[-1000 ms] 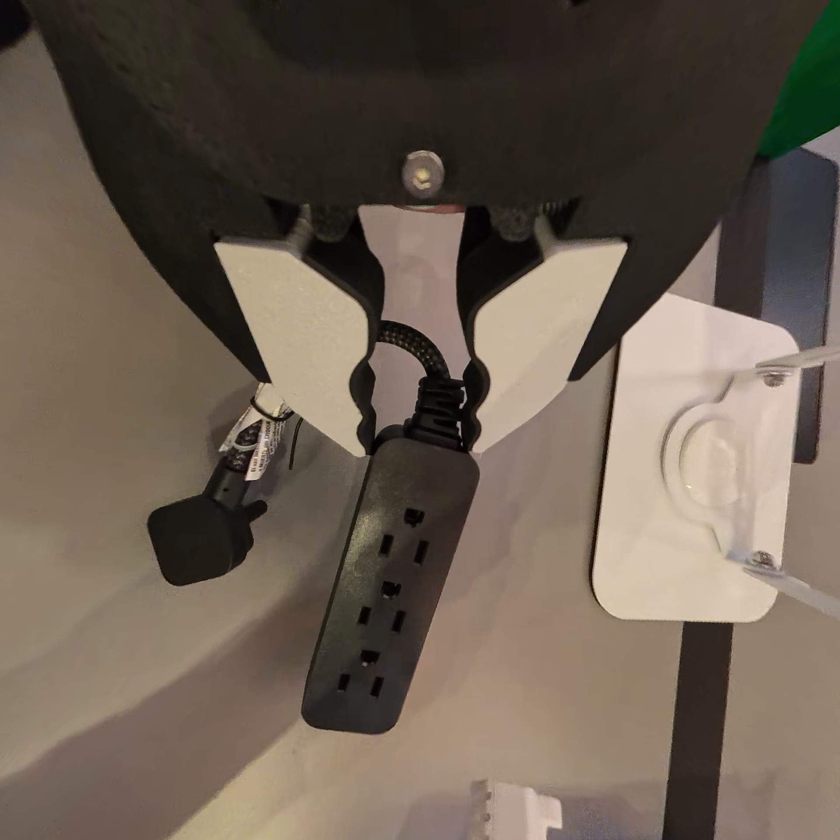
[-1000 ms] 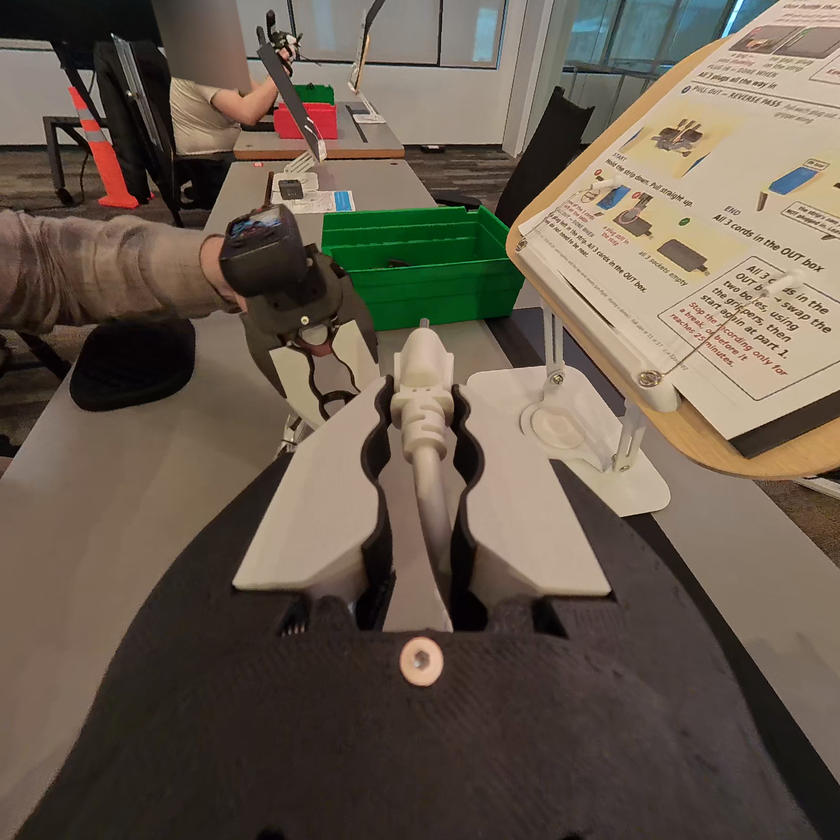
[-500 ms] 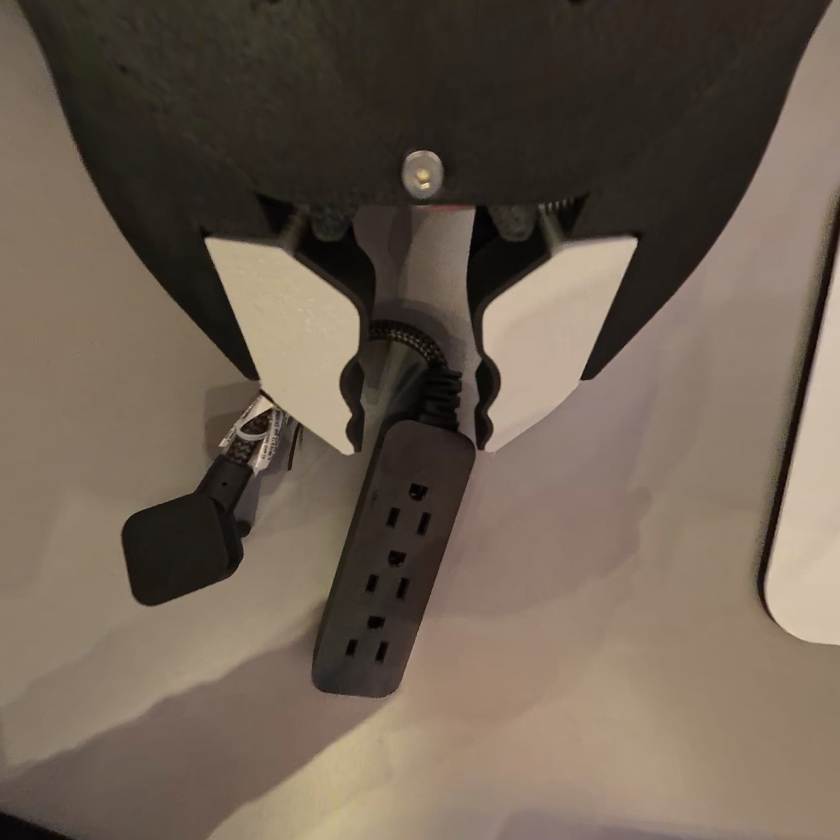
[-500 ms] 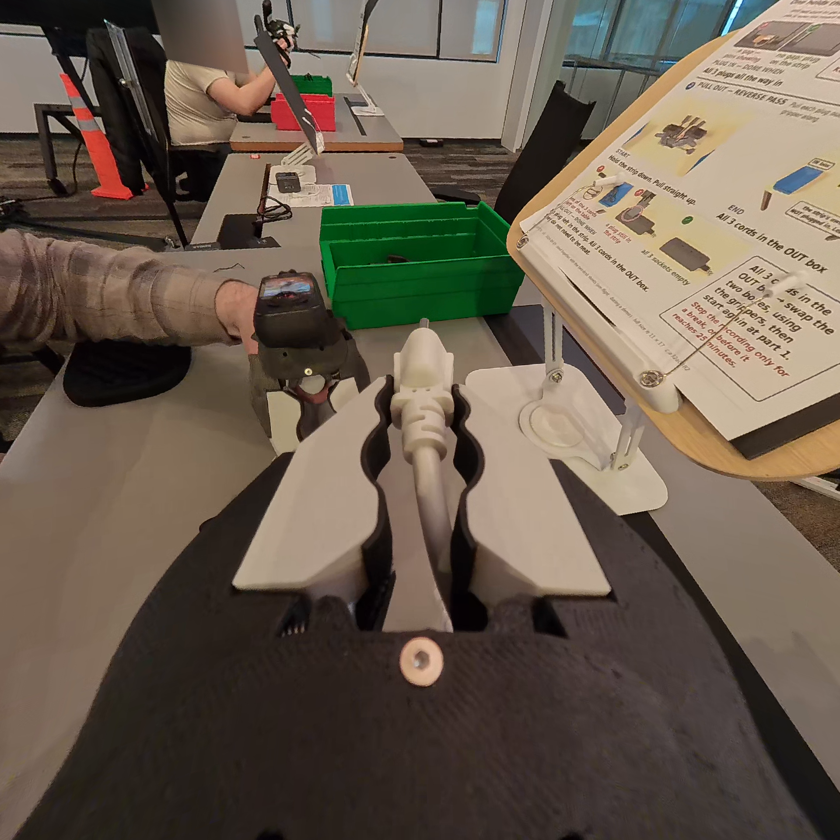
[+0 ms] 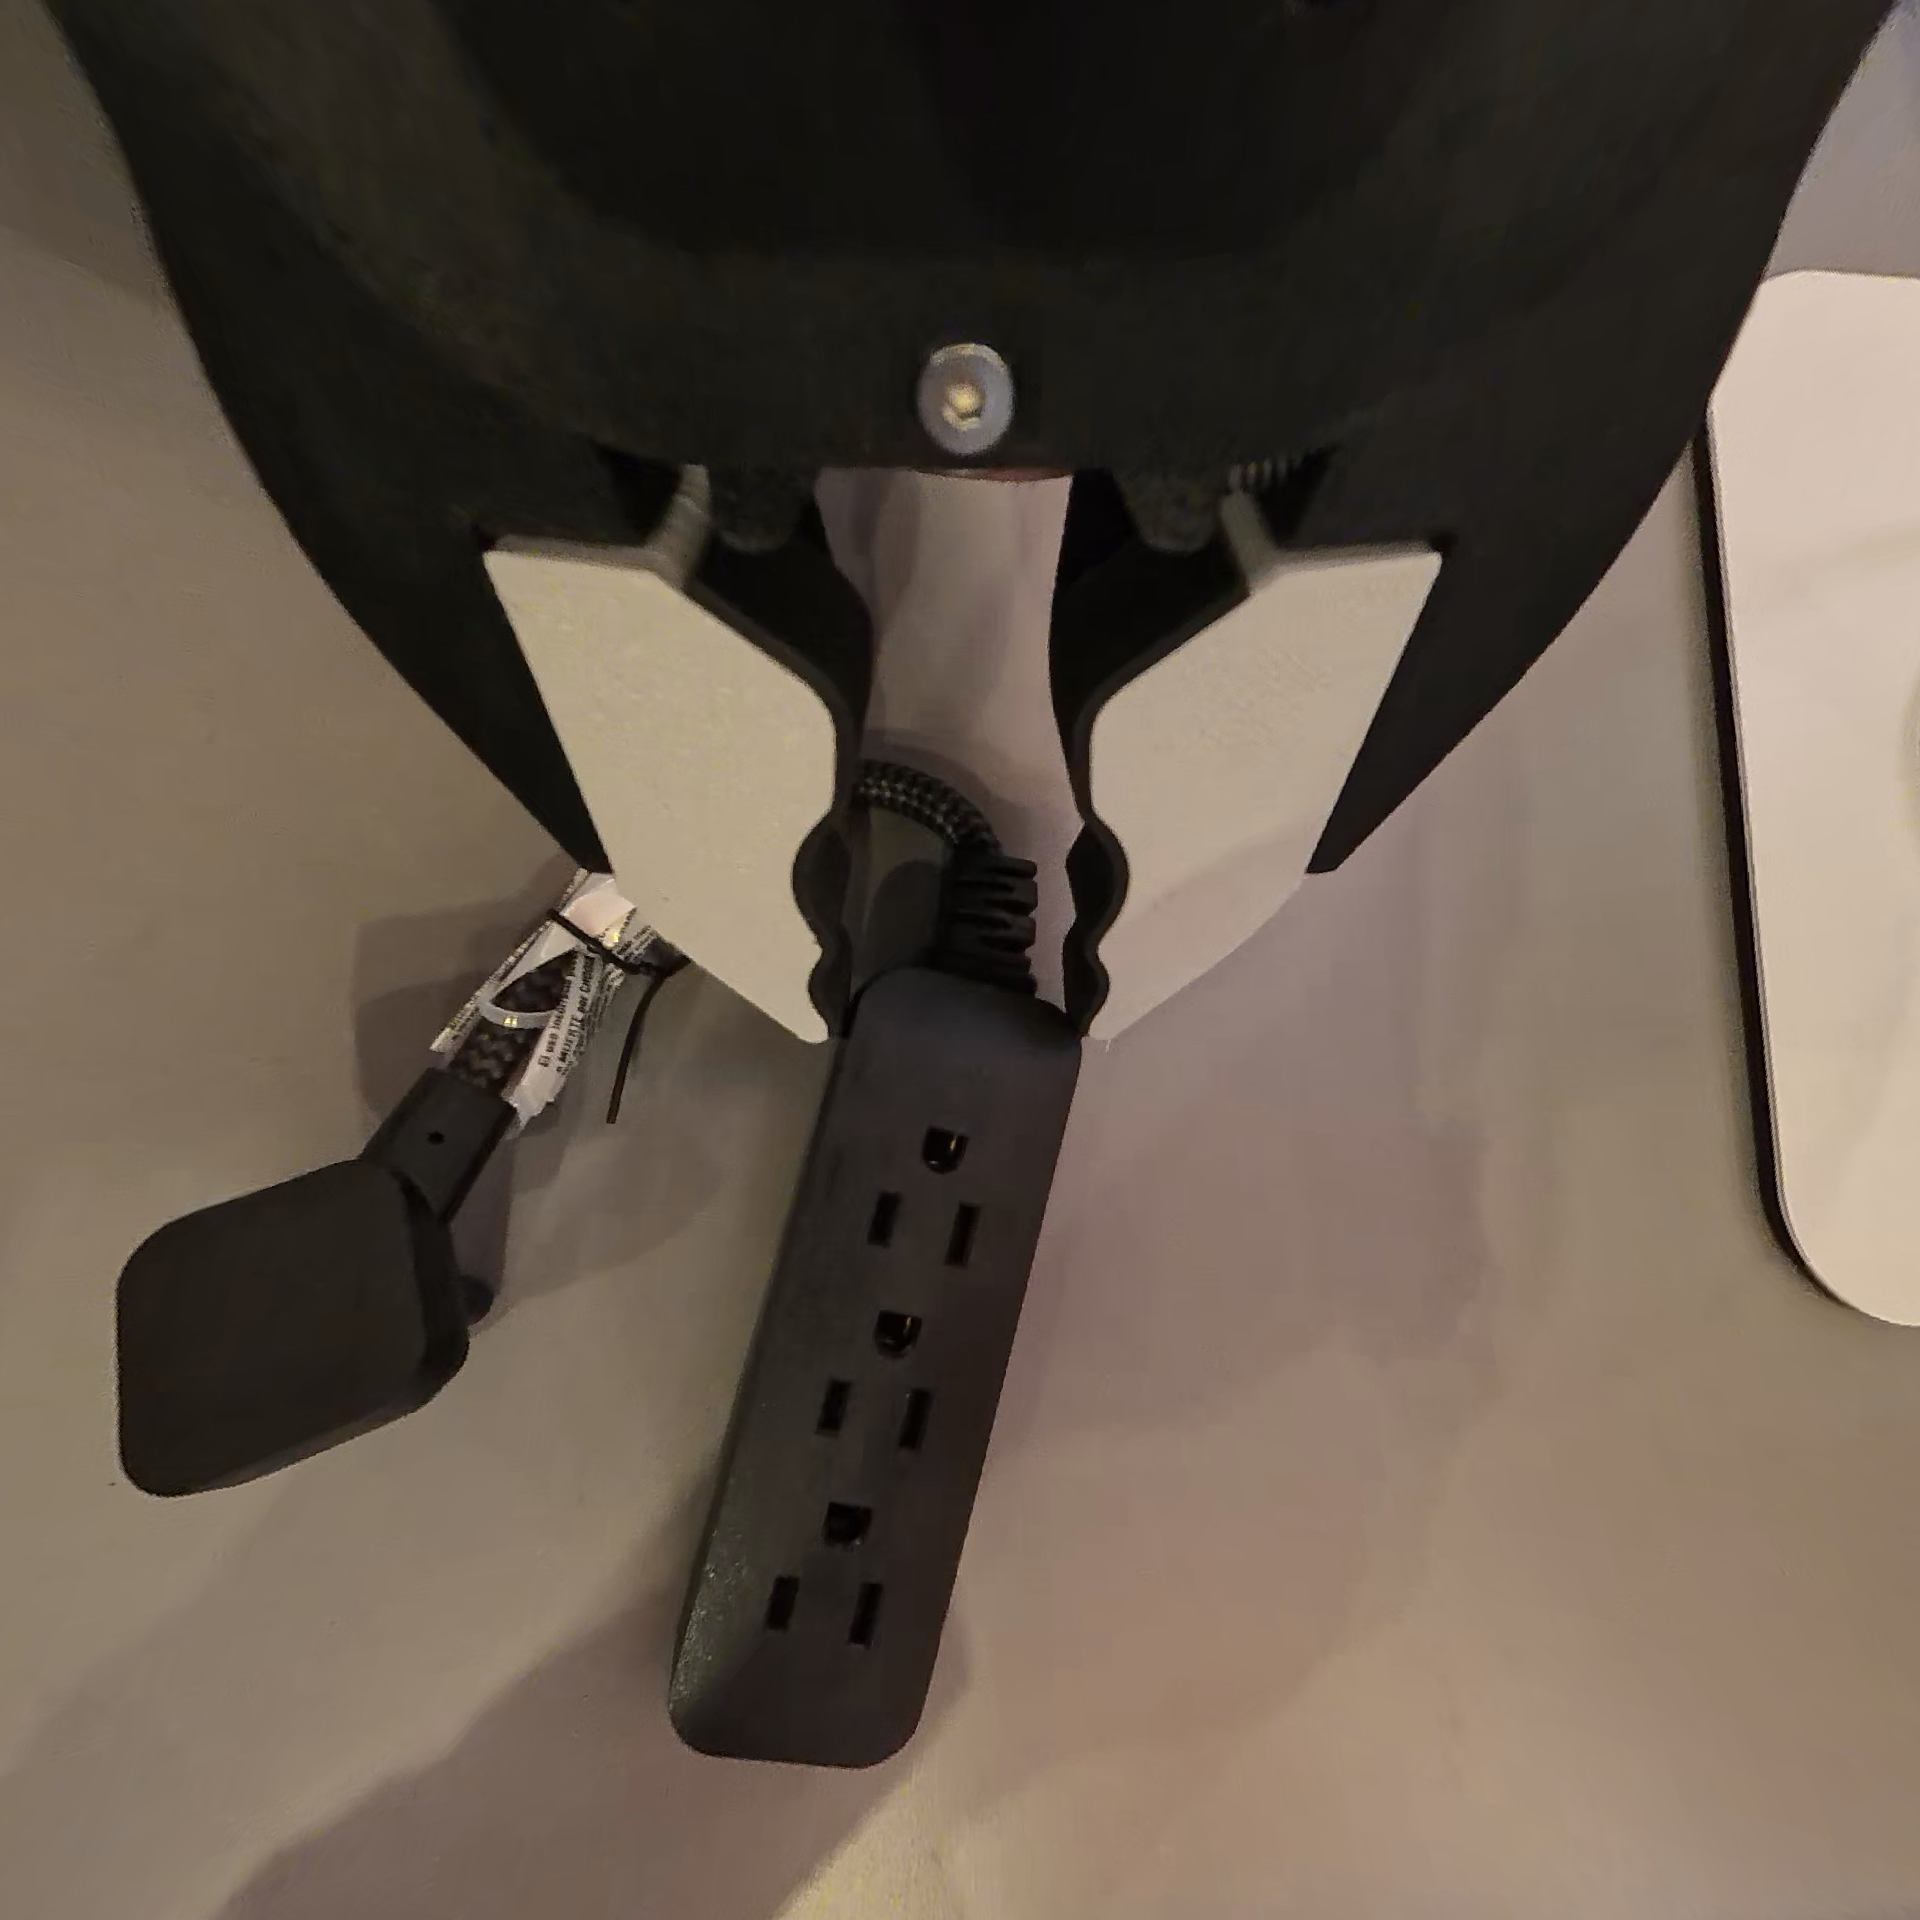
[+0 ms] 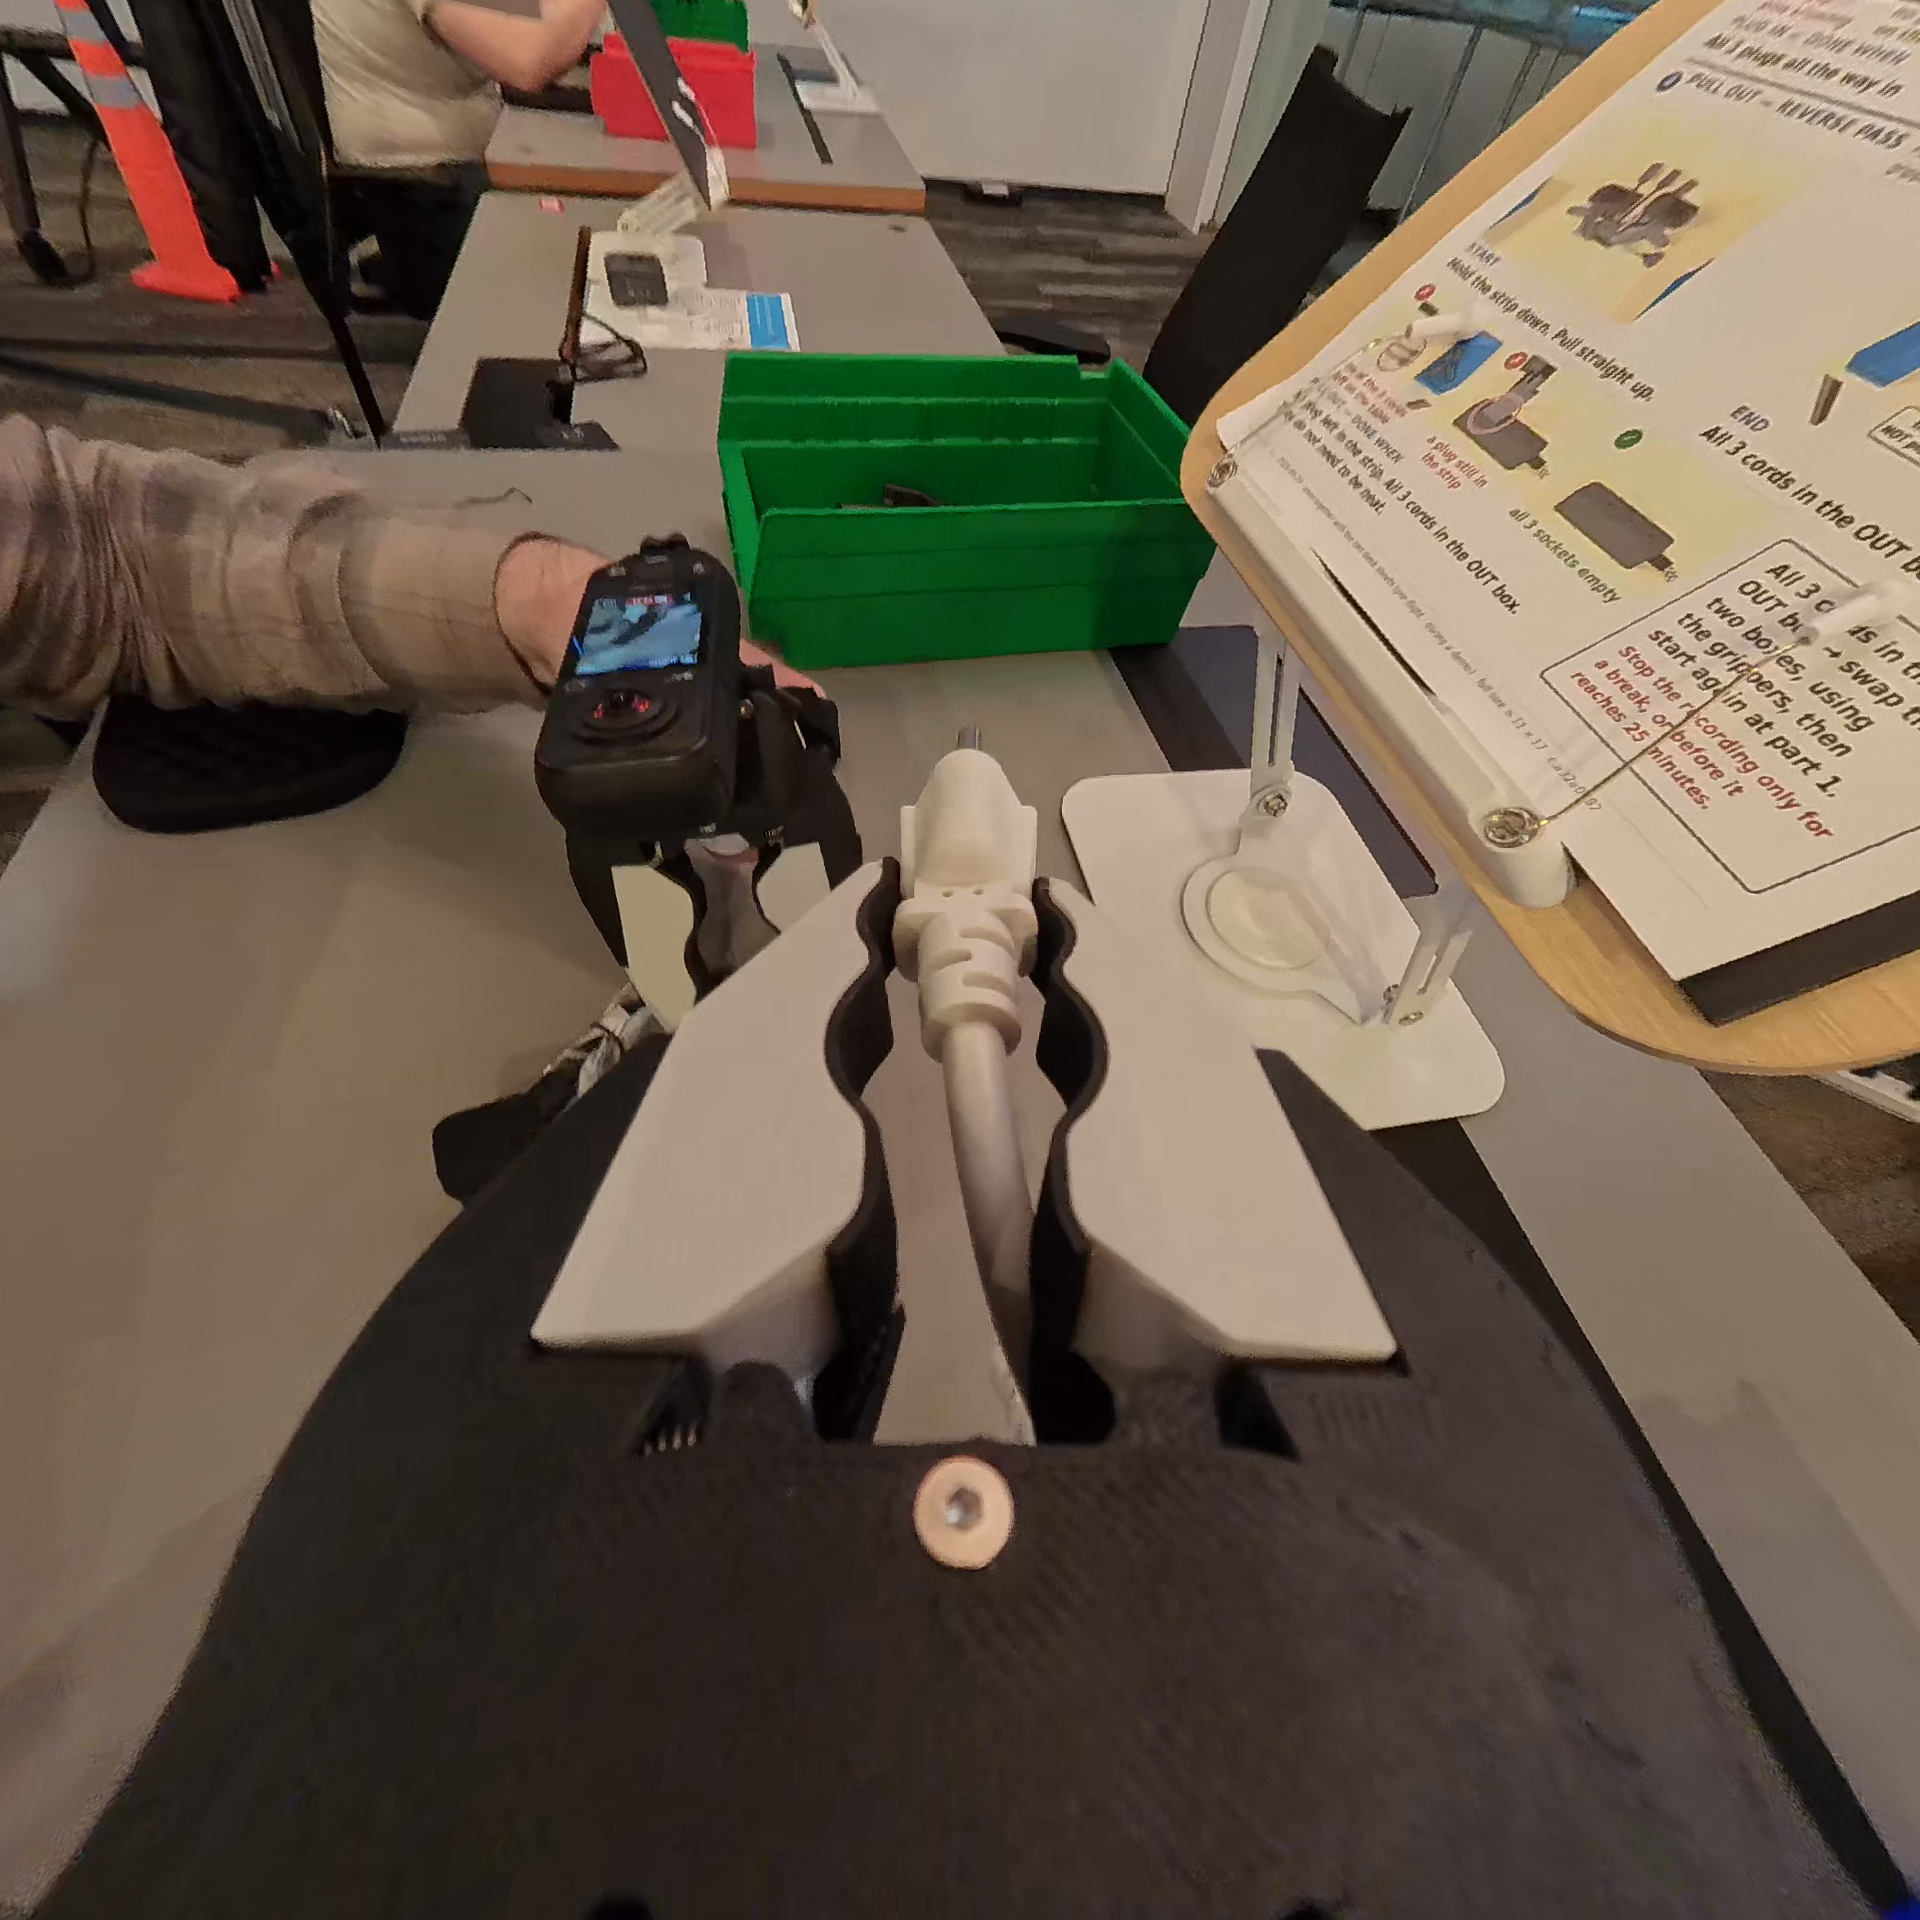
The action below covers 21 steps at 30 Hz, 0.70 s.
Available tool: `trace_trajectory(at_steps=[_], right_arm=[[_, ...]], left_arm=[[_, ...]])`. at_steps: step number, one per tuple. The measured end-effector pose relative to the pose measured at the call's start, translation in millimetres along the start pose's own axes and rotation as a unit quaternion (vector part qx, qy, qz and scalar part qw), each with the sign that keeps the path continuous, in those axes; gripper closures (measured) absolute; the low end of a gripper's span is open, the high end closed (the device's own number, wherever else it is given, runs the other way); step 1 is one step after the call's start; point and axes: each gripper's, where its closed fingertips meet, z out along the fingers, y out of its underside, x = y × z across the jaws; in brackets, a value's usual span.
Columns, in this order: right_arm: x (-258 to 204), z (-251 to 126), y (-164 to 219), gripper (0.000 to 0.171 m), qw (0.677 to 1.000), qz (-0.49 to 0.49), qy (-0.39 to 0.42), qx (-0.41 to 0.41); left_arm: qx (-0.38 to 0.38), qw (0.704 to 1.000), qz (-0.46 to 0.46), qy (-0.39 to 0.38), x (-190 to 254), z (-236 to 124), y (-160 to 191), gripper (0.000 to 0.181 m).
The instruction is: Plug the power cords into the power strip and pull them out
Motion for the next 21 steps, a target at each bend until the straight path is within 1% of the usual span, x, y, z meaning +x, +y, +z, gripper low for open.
trace_trajectory(at_steps=[3, 7, 14, 21], right_arm=[[-3, -2, 8, 0.149, 0.999, -0.017, 0.009, -0.039], [-15, 0, 18, 0.149, 0.996, -0.023, -0.005, -0.081], [-39, 3, 56, 0.15, 0.982, -0.019, -0.032, -0.184], [-58, -11, 85, 0.15, 0.965, -0.005, -0.036, -0.258]], left_arm=[[0.012, 1.0, -0.005, -0.001, -1, 1, -1, 0.143], [0.016, 1.0, -0.002, -0.006, -1, 1, -1, 0.143], [0.043, 0.999, -0.007, 0.0, -2, 3, -4, 0.143], [0.027, 1.0, 0.007, -0.011, -1, 0, -8, 0.142]])
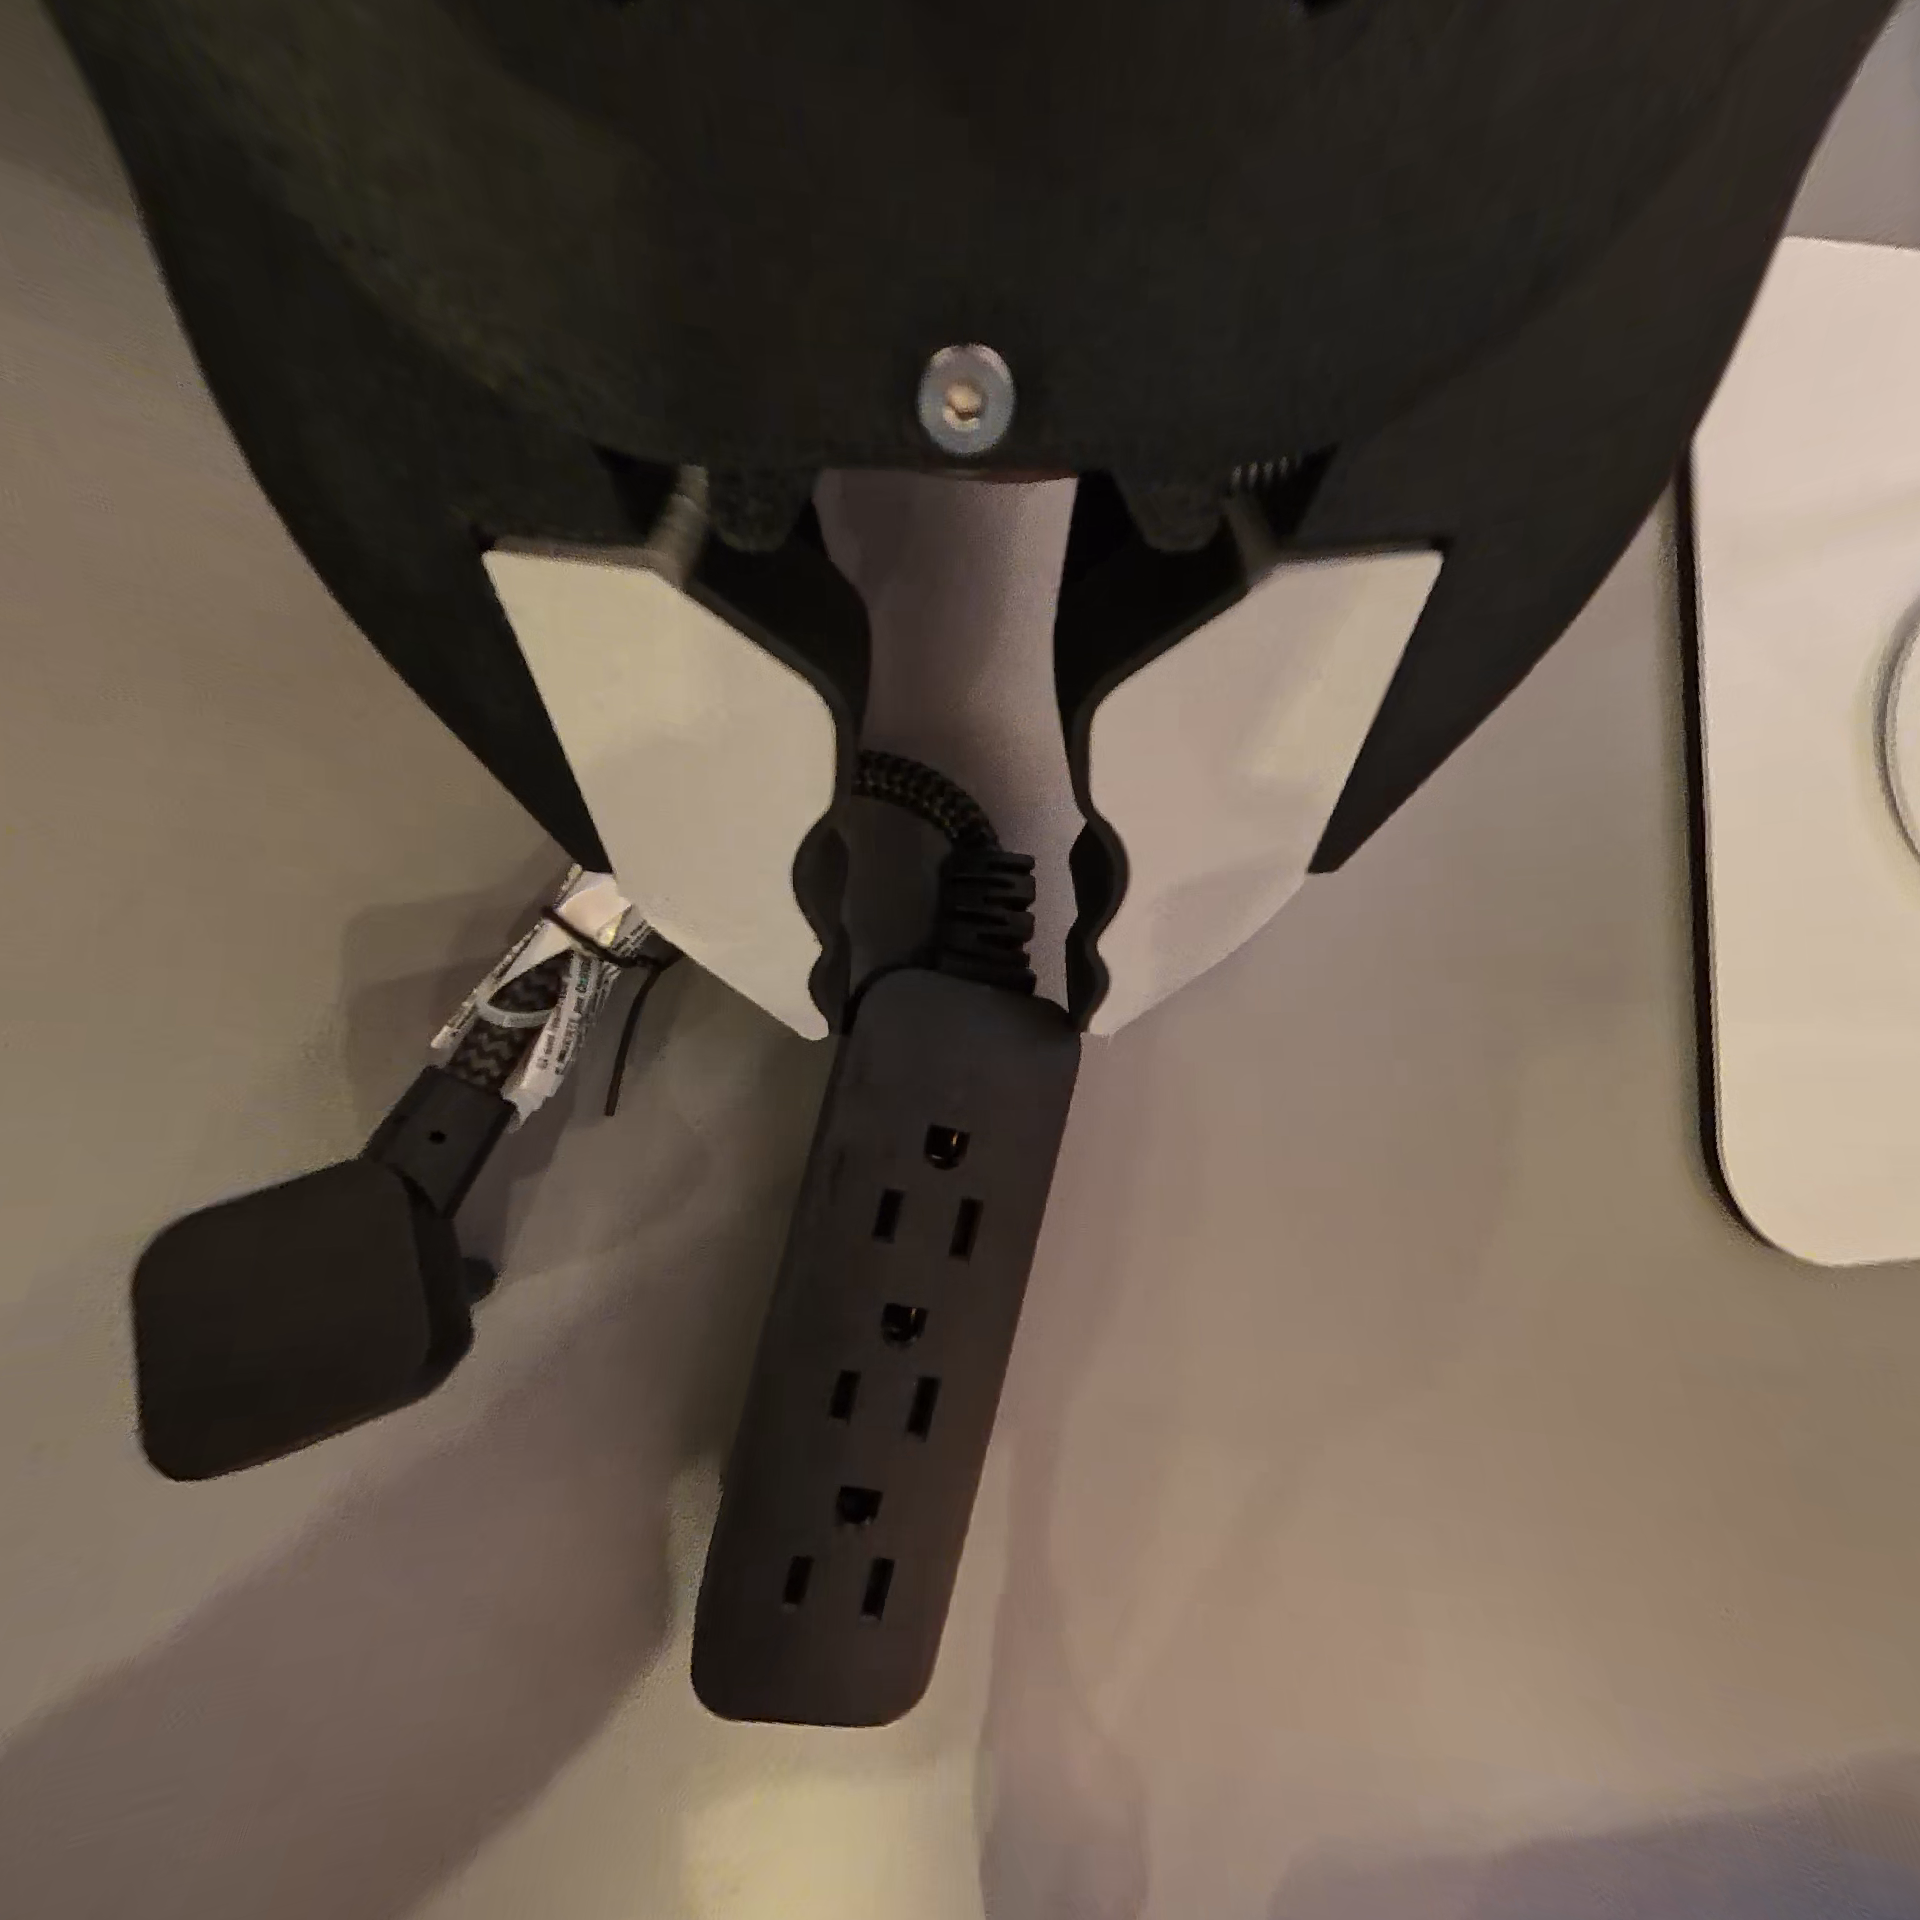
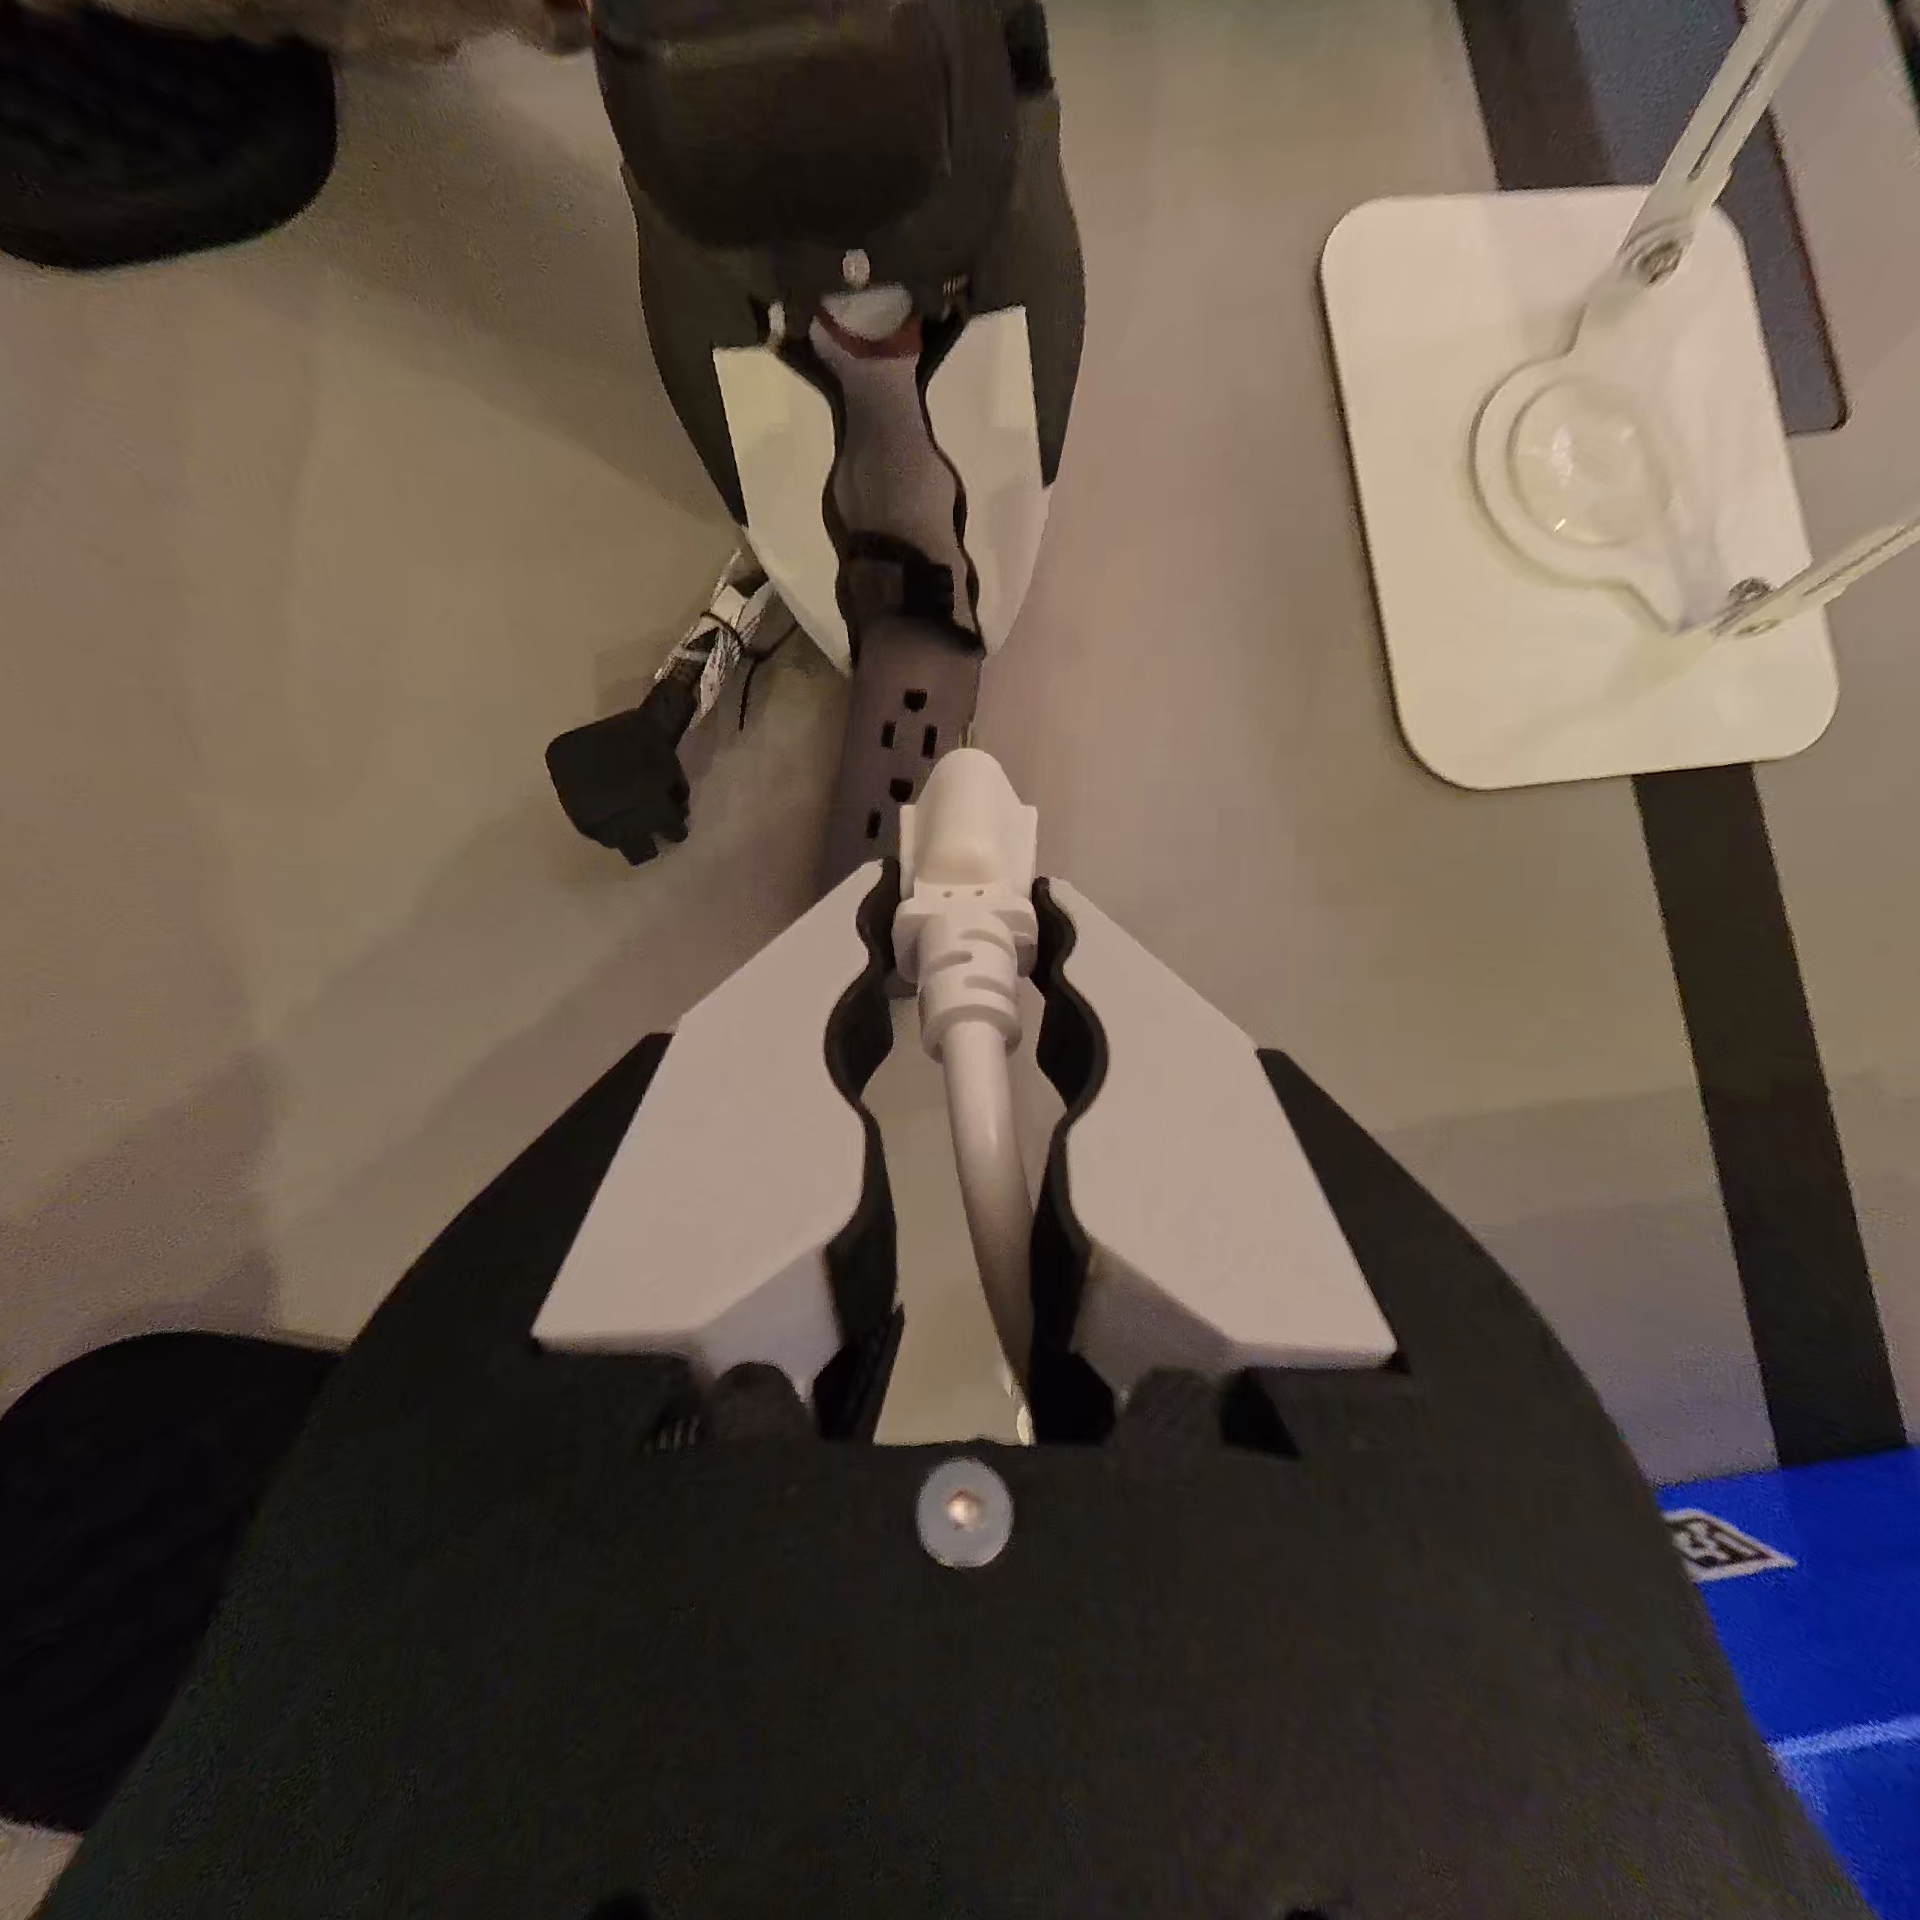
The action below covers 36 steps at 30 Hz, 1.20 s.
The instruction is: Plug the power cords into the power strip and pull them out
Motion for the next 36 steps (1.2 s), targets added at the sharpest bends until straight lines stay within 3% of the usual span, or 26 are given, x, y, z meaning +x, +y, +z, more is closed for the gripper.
trace_trajectory(at_steps=[6, 10, 21, 36], right_arm=[[-17, 10, 18, 0.149, 0.999, 0.003, -0.015, -0.047], [-24, 16, 24, 0.149, 0.998, 0.003, -0.023, -0.066], [-29, 19, 40, 0.15, 0.993, 0.015, -0.035, -0.109], [-27, 34, 65, 0.15, 0.966, 0.009, -0.059, -0.251]], left_arm=[[0.012, 1.0, 0.02, -0.009, 5, 3, -25, 0.126], [0.004, 0.999, 0.032, -0.01, 11, 20, -26, 0.134], [0.008, 0.998, 0.04, -0.039, 9, 24, -26, 0.135], [0.008, 0.997, 0.038, -0.062, 9, 25, -28, 0.135]])
